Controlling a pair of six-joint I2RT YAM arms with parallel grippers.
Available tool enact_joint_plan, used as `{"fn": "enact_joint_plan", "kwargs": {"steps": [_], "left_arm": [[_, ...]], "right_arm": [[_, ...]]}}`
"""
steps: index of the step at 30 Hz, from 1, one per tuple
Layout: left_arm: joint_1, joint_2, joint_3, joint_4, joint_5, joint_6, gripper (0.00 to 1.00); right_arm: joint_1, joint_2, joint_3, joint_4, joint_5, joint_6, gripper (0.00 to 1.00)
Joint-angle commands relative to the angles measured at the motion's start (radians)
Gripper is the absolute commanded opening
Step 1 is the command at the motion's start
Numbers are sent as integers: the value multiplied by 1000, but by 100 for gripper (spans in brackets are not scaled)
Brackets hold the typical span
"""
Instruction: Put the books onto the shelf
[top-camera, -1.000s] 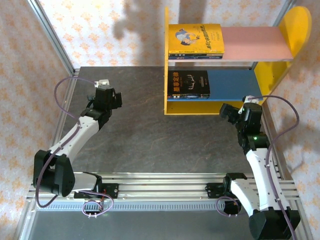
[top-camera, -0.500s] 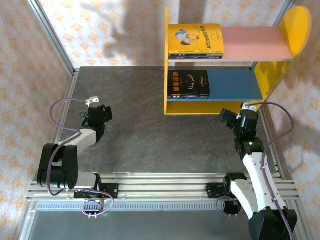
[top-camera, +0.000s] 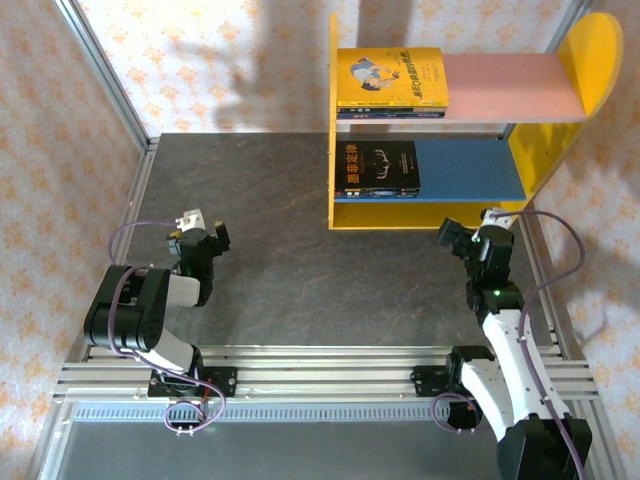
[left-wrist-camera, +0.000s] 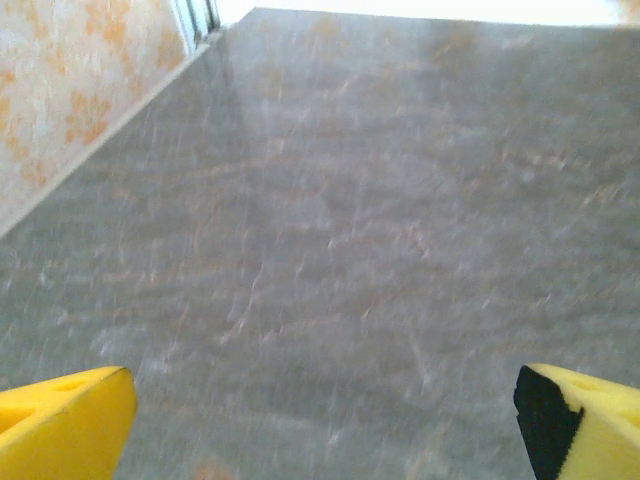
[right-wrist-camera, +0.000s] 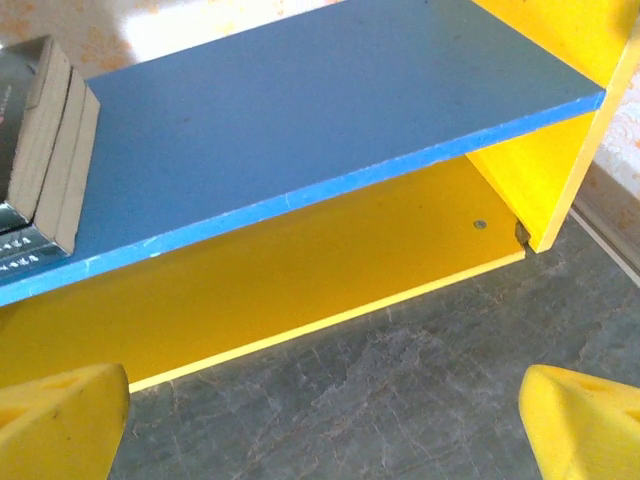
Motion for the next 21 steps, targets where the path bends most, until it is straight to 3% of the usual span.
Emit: {"fn": "enact_joint_plan", "kwargs": {"steps": [1, 10, 17, 21], "left_arm": [[-6, -14, 28, 23, -12, 20, 100], [-7, -2, 18, 62, -18, 25, 99], [-7, -3, 18, 61, -17, 25, 100], [-6, -3, 18, 61, -17, 25, 99]], "right_arm": [[3, -12, -54, 140, 3, -11, 99], [3, 67, -191, 420, 36, -43, 99], [3, 267, -228, 655, 54, -79, 99], [3, 405, -217, 786, -3, -90, 99]]}}
